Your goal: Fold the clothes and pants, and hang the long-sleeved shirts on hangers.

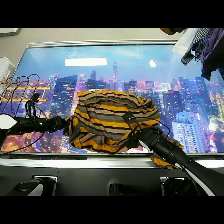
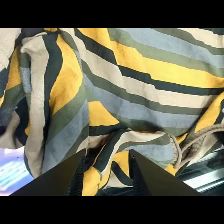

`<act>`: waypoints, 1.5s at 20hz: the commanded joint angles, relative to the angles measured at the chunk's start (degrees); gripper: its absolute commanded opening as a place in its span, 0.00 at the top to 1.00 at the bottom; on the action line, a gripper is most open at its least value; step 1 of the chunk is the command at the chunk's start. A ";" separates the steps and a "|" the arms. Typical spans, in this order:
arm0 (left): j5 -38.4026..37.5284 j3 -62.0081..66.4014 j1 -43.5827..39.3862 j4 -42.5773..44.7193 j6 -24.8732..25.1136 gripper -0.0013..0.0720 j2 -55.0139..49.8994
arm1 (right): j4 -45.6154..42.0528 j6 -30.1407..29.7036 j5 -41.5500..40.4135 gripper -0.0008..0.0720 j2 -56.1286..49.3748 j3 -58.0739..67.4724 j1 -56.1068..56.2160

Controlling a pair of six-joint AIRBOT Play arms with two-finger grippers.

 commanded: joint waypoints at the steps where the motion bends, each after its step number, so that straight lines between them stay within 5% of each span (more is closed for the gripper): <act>1: 0.46 0.07 0.02 0.55 0.00 0.54 0.04 | -3.96 8.92 -2.21 0.60 -0.61 0.46 0.11; 3: 0.46 0.07 0.02 0.61 0.00 0.54 0.04 | -3.82 12.70 -2.58 0.65 -0.59 0.50 0.11; 5: 0.44 0.07 0.02 0.94 0.02 0.54 0.04 | -3.15 14.91 -0.98 0.94 -0.59 1.33 0.11; 12: -0.09 0.09 0.02 2.29 2.93 0.54 0.07 | 5.99 11.15 38.07 0.94 -0.59 25.27 0.11; 14: 1.88 0.09 0.04 2.95 6.91 0.54 0.04 | 10.84 10.12 39.47 0.94 -0.61 27.41 0.11; 15: 2.34 0.20 0.31 3.69 6.91 0.44 0.07 | 12.39 10.12 40.48 0.94 -0.81 27.36 0.04; 16: 2.36 0.61 1.09 4.94 6.23 0.35 0.09 | 13.20 9.86 41.72 0.94 -1.18 27.36 0.04; 18: 1.33 3.23 5.79 10.64 -0.09 0.35 0.37 | 14.78 7.17 43.15 0.94 -1.84 27.39 0.04; 20: 1.66 6.78 13.55 14.36 -0.90 0.34 1.03 | 14.91 5.38 42.49 0.94 -1.84 27.39 -0.46; 24: 3.87 10.38 28.81 17.90 9.53 0.34 -2.84 | 16.81 5.40 40.37 0.94 -1.84 27.34 -5.66; 30: -1.29 15.06 43.56 17.86 17.53 0.34 -13.92 | 18.97 4.52 42.18 0.94 -1.84 27.34 -7.78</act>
